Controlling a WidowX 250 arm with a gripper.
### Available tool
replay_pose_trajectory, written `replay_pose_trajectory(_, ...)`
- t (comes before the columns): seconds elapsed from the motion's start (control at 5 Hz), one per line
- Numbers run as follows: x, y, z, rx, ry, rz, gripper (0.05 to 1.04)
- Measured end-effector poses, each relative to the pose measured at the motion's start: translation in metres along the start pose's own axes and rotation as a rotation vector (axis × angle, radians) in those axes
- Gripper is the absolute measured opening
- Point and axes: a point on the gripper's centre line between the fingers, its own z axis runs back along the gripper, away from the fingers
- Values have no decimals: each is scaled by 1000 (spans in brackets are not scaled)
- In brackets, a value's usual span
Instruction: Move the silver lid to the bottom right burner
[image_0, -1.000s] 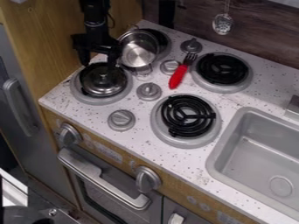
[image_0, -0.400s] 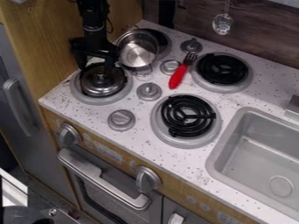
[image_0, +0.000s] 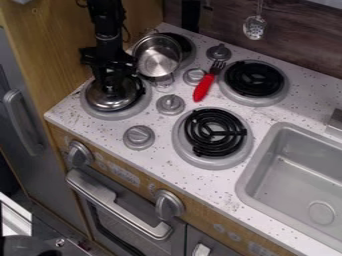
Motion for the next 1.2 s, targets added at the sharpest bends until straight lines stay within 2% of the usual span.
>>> replay_pose_trajectory(0.2, -4, -10, 3, -23, -7, 3, 268)
replay_pose_trajectory(0.4, -8, -44, 42, -98, -81, -46, 267)
replay_pose_trajectory(0.6, -31, -83, 67, -132, -113, -140, 267)
replay_pose_trajectory(0.8, -58, -118, 76, -153, -121, -244, 267)
replay_pose_trajectory(1.0, -93, -152, 68, -150, -110, -377, 267)
replay_pose_trajectory(1.2, -103, -178, 66, -120, -146, -461, 267)
